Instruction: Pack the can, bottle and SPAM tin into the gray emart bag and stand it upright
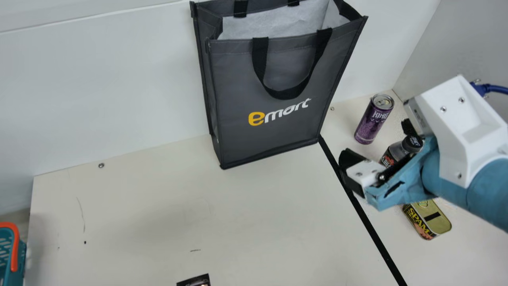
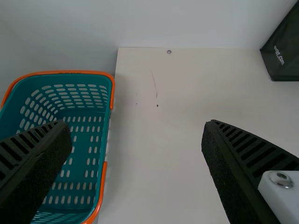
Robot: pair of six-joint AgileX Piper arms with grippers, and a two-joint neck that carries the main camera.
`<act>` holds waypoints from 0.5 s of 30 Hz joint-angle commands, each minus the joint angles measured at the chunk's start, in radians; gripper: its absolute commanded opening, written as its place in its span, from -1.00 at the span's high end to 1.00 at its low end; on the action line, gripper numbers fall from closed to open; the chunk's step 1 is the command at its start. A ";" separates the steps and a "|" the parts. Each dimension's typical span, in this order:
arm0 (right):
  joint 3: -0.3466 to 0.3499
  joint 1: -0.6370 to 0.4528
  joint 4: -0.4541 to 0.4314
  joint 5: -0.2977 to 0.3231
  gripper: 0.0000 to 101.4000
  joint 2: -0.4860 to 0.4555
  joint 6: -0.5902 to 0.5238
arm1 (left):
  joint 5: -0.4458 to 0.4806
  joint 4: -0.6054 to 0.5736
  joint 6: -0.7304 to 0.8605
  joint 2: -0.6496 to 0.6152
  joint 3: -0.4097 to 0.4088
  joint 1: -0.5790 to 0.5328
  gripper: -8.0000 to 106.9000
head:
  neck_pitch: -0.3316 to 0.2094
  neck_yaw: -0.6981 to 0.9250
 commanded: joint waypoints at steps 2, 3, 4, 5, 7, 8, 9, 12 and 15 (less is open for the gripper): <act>-0.040 -0.021 0.020 0.006 -0.87 0.031 -0.048 | 0.000 0.000 0.000 0.000 0.000 0.000 -0.71 | -0.023 -0.001; -0.054 -0.027 0.026 0.008 -0.87 0.042 -0.063 | 0.000 0.000 0.000 0.000 0.000 0.000 -0.71 | -0.023 -0.001; -0.067 -0.032 0.030 0.009 -0.87 0.054 -0.077 | 0.000 0.000 0.000 0.000 0.000 0.000 -0.71 | -0.023 -0.001; -0.082 -0.040 0.036 0.011 -0.87 0.065 -0.093 | 0.000 0.000 0.000 0.000 0.000 0.000 -0.71 | -0.023 -0.001; -0.111 -0.051 0.045 0.014 -0.87 0.090 -0.121 | 0.000 0.000 0.000 0.000 0.000 0.000 -0.71 | -0.023 -0.001; -0.127 -0.057 0.049 0.015 -0.87 0.102 -0.136 | 0.000 0.000 0.000 0.000 0.000 0.000 -0.71 | -0.023 -0.001; -0.143 -0.061 0.052 0.017 -0.87 0.115 -0.150 | 0.000 0.000 0.000 0.000 0.000 0.000 -0.71 | -0.023 -0.001; -0.193 -0.069 0.060 0.022 -0.87 0.152 -0.189 | 0.000 0.000 0.000 0.000 0.000 0.000 -0.71 | -0.023 -0.001; -0.244 -0.073 0.064 0.029 -0.87 0.189 -0.223 | 0.000 0.000 0.000 0.000 0.000 0.000 -0.71 | -0.023 -0.001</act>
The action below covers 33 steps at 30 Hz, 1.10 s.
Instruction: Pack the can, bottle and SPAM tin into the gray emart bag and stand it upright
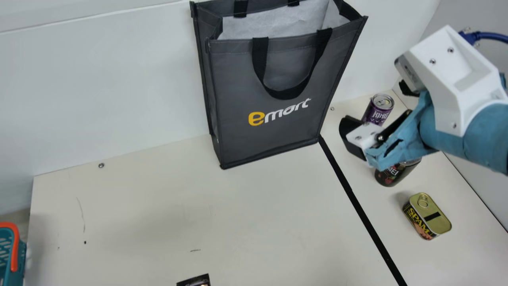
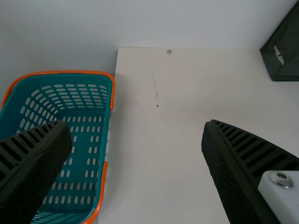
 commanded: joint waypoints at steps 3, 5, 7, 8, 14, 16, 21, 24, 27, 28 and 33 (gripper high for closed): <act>-0.082 -0.002 0.005 0.012 -0.87 0.051 -0.044 | 0.000 0.000 0.000 0.000 0.000 0.000 -0.71 | -0.023 -0.001; -0.111 0.000 0.005 0.015 -0.87 0.073 -0.062 | 0.000 0.000 0.000 0.000 0.000 0.000 -0.71 | -0.023 -0.001; -0.137 0.001 0.006 0.015 -0.87 0.095 -0.081 | 0.000 0.000 0.000 0.000 0.000 0.000 -0.71 | -0.023 -0.001; -0.149 0.003 0.007 0.015 -0.87 0.105 -0.090 | 0.000 0.000 0.000 0.000 0.000 0.000 -0.71 | -0.023 -0.001; -0.218 0.011 0.010 0.015 -0.87 0.161 -0.149 | 0.000 0.000 0.000 0.000 0.000 0.000 -0.71 | -0.023 -0.001; -0.239 0.018 0.009 0.015 -0.87 0.178 -0.169 | 0.000 0.000 0.000 0.000 0.000 0.000 -0.71 | -0.023 -0.001; -0.291 0.034 0.005 0.015 -0.87 0.219 -0.226 | 0.000 0.000 0.000 0.000 0.000 0.000 -0.71 | -0.023 -0.001; -0.320 0.044 0.006 0.015 -0.87 0.243 -0.259 | 0.000 0.000 0.000 0.000 0.000 0.000 -0.71 | -0.023 -0.001; -0.347 0.050 0.011 0.015 -0.87 0.265 -0.289 | 0.000 0.000 0.000 0.000 0.000 0.000 -0.71 | -0.023 -0.001; -0.356 0.052 0.013 0.015 -0.87 0.273 -0.297 | 0.000 0.000 0.000 0.000 0.000 0.000 -0.71 | -0.023 -0.001; -0.398 0.057 0.026 0.015 -0.87 0.311 -0.339 | 0.000 0.000 0.000 0.000 0.000 0.000 -0.71 | -0.023 -0.001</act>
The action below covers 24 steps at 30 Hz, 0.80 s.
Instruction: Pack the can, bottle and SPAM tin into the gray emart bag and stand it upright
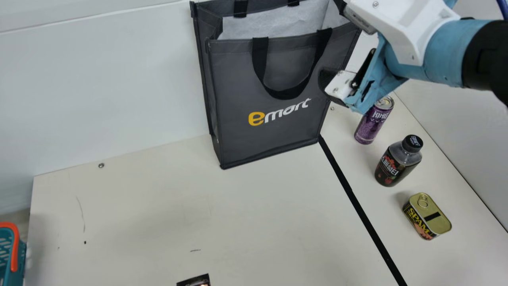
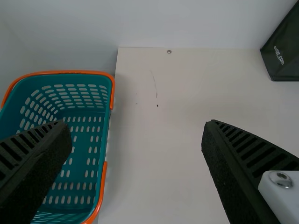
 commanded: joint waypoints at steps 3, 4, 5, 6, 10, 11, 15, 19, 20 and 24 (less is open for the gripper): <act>-0.030 0.003 0.009 0.000 -0.87 0.029 -0.030 | 0.000 0.000 0.000 0.000 0.000 0.000 -0.71 | -0.023 -0.002; -0.037 0.003 0.013 0.000 -0.87 0.037 -0.037 | 0.000 0.000 0.000 0.000 0.000 0.000 -0.71 | -0.023 -0.002; -0.043 0.004 0.018 0.000 -0.87 0.044 -0.045 | 0.000 0.000 0.000 0.000 0.000 0.000 -0.71 | -0.023 -0.002; -0.049 0.004 0.022 0.000 -0.87 0.051 -0.053 | 0.000 0.000 0.000 0.000 0.000 0.000 -0.71 | -0.023 -0.002; -0.073 0.006 0.040 0.000 -0.87 0.080 -0.083 | 0.000 0.000 0.000 0.000 0.000 0.000 -0.71 | -0.023 -0.002; -0.079 0.007 0.043 0.000 -0.87 0.088 -0.090 | 0.000 0.000 0.000 0.000 0.000 0.000 -0.71 | -0.023 -0.002; -0.104 0.010 0.054 0.000 -0.87 0.118 -0.120 | 0.000 0.000 0.000 0.000 0.000 0.000 -0.71 | -0.023 -0.002; -0.128 0.015 0.066 0.000 -0.87 0.147 -0.151 | 0.000 0.000 0.000 0.000 0.000 0.000 -0.71 | -0.023 -0.002; -0.133 0.016 0.070 0.000 -0.87 0.154 -0.159 | 0.000 0.000 0.000 0.000 0.000 0.000 -0.71 | -0.023 -0.002; -0.152 0.023 0.083 0.000 -0.87 0.181 -0.193 | 0.000 0.000 0.000 0.000 0.000 0.000 -0.71 | -0.023 -0.002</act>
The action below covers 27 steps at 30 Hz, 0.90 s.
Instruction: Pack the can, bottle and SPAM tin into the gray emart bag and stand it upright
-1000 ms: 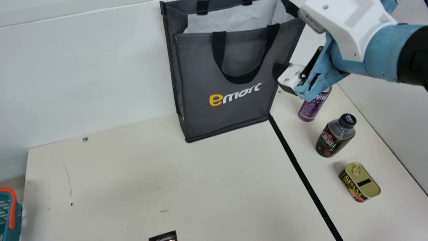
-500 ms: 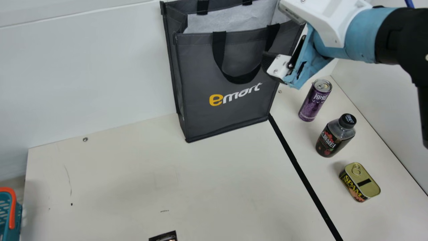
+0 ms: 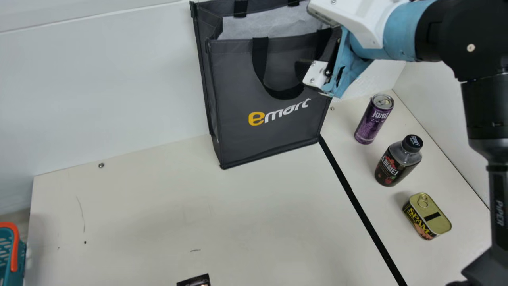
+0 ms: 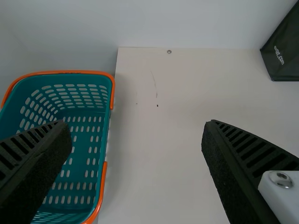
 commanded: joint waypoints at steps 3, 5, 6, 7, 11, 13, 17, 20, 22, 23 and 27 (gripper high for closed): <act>-0.014 0.006 0.018 0.000 -0.87 0.025 -0.038 | 0.000 0.000 0.000 0.000 0.000 0.000 -0.71 | -0.023 -0.002; -0.022 0.009 0.027 0.000 -0.87 0.038 -0.057 | 0.000 0.000 0.000 0.000 0.000 0.000 -0.71 | -0.023 -0.002; -0.025 0.010 0.031 0.000 -0.87 0.045 -0.066 | 0.000 0.000 0.000 0.000 0.000 0.000 -0.71 | -0.023 -0.002; -0.029 0.011 0.035 0.000 -0.87 0.051 -0.074 | 0.000 0.000 0.000 0.000 0.000 0.000 -0.71 | -0.023 -0.002; -0.038 0.016 0.050 0.000 -0.87 0.076 -0.107 | 0.000 0.000 0.000 0.000 0.000 0.000 -0.71 | -0.023 -0.002; -0.042 0.018 0.055 0.000 -0.87 0.087 -0.123 | 0.000 0.000 0.000 0.000 0.000 0.000 -0.71 | -0.023 -0.002; -0.048 0.020 0.067 0.000 -0.87 0.109 -0.150 | 0.000 0.000 0.000 0.000 0.000 0.000 -0.71 | -0.023 -0.002; -0.049 0.021 0.075 0.000 -0.87 0.125 -0.167 | 0.000 0.000 0.000 0.000 0.000 0.000 -0.71 | -0.023 -0.002; -0.048 0.022 0.080 0.000 -0.87 0.134 -0.178 | 0.000 0.000 0.000 0.000 0.000 0.000 -0.71 | -0.023 -0.002; -0.047 0.022 0.082 0.000 -0.87 0.139 -0.183 | 0.000 0.000 0.000 0.000 0.000 0.000 -0.71 | -0.023 -0.002; -0.036 0.022 0.092 0.000 -0.87 0.152 -0.200 | 0.000 0.000 0.000 0.000 0.000 0.000 -0.71 | -0.023 -0.002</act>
